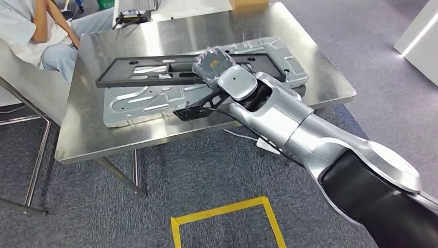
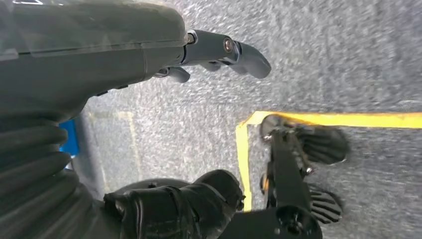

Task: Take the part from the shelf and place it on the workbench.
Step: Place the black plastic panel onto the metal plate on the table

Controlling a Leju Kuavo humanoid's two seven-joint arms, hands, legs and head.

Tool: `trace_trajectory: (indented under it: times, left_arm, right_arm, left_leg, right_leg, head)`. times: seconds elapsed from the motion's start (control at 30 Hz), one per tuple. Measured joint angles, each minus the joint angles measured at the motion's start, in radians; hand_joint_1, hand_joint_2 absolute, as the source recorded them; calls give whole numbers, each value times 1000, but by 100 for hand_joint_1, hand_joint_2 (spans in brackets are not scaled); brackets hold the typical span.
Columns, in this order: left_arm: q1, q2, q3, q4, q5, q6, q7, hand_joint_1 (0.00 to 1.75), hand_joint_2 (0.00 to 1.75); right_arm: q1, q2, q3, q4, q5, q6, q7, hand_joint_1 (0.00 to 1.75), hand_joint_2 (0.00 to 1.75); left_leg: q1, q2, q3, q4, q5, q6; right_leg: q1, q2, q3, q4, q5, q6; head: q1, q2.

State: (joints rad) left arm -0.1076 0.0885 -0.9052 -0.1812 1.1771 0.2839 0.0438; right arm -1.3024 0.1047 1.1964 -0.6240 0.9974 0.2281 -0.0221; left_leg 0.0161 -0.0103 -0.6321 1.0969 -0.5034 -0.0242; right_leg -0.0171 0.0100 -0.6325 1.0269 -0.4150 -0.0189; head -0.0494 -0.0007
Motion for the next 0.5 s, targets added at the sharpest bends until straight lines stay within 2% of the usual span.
trace_trajectory:
  times: [0.07,0.1,0.13,0.17,0.2,0.23,0.27,0.3,0.33,0.43,0.5]
  left_arm:
    - [-1,0,0,0,2,-1,-2,0,175]
    - [-1,0,0,0,2,-2,-2,0,175]
    - [0,0,0,0,3,-2,-3,0,175]
    - [2,0,0,0,5,-3,-3,0,175]
    - [3,0,0,0,6,-3,-3,0,175]
    - [3,0,0,0,6,-3,-3,0,175]
    - [3,0,0,0,7,-3,-3,0,175]
    - [2,0,0,0,7,-3,-3,0,175]
    - [1,0,0,0,8,-3,-3,0,175]
    - [1,0,0,0,8,-3,-3,0,175]
    - [2,0,0,0,8,-3,-3,0,175]
  right_arm:
    - [2,8,1,6,0,0,-2,175,175]
    - [4,11,3,9,0,0,-4,175,175]
    - [7,13,4,12,0,0,-5,175,175]
    - [9,14,6,15,0,0,-5,175,175]
    - [11,15,6,18,0,0,-5,175,175]
    - [11,16,7,19,0,0,-5,175,175]
    - [10,17,7,21,1,0,-5,175,175]
    - [9,18,7,22,0,0,-5,175,175]
    - [8,19,7,24,0,0,-5,175,175]
    - [9,22,7,28,0,0,-7,175,175]
    - [7,22,7,30,0,0,-8,175,175]
  left_leg:
    - [1,3,-65,123,-45,-7]
    - [1,3,-96,172,-54,-8]
    - [1,3,-113,190,-44,-8]
    - [1,3,-112,170,-16,-7]
    - [1,4,-94,116,24,-4]
    - [0,3,-66,47,61,0]
    - [-3,3,-38,-15,85,5]
    - [-6,3,-18,-56,95,9]
    - [-9,3,-8,-76,94,14]
    - [-8,3,2,-88,91,27]
    - [-3,5,12,-96,90,38]
  right_leg:
    - [1,1,7,-1,-5,-7]
    - [2,2,11,0,-8,-8]
    - [3,2,15,1,-13,-9]
    - [3,3,20,3,-17,-8]
    - [4,4,26,4,-22,-7]
    - [4,4,32,3,-26,-5]
    - [6,4,35,4,-30,-2]
    - [7,4,37,3,-32,2]
    - [8,5,37,1,-33,6]
    - [10,4,40,0,-40,21]
    - [10,2,16,56,-74,29]
  head:
    - [-3,0]
    - [-3,0]
    - [-3,0]
    - [-3,0]
    - [-3,0]
    - [-2,0]
    - [-2,0]
    - [-2,0]
    - [-1,0]
    - [-1,0]
    - [2,0]
